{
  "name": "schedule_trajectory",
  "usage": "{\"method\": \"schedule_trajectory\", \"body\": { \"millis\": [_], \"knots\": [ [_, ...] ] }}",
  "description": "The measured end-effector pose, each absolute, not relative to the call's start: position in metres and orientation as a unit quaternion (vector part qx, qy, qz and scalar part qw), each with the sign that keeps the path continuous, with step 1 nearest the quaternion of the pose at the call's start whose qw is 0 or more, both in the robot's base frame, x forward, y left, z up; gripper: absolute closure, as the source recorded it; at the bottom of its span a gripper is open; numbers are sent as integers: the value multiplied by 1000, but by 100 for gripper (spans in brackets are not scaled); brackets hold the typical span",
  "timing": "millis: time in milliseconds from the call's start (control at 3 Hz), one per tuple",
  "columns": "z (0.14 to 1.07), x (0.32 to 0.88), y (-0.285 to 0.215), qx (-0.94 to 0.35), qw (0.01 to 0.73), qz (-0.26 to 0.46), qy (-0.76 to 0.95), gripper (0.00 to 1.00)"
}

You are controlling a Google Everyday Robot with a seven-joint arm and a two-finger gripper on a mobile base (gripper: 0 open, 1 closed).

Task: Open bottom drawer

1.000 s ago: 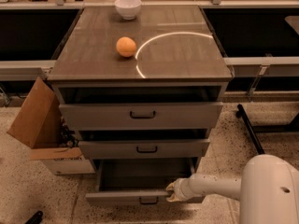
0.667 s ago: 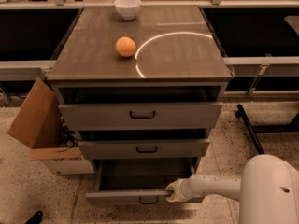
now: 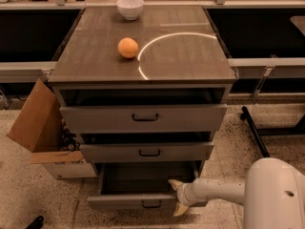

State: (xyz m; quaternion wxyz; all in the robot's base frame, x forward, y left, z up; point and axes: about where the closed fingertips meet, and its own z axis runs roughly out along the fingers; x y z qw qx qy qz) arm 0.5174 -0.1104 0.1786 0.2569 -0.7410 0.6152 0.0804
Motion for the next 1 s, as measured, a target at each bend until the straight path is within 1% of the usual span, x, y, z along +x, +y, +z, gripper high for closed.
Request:
{"method": "schedule_trajectory", "body": {
  "millis": [333,1000],
  "knots": [
    [179,517,-110,-741,257,81,615,0],
    [154,476,-116,-755,179,137,616,1]
  ]
}}
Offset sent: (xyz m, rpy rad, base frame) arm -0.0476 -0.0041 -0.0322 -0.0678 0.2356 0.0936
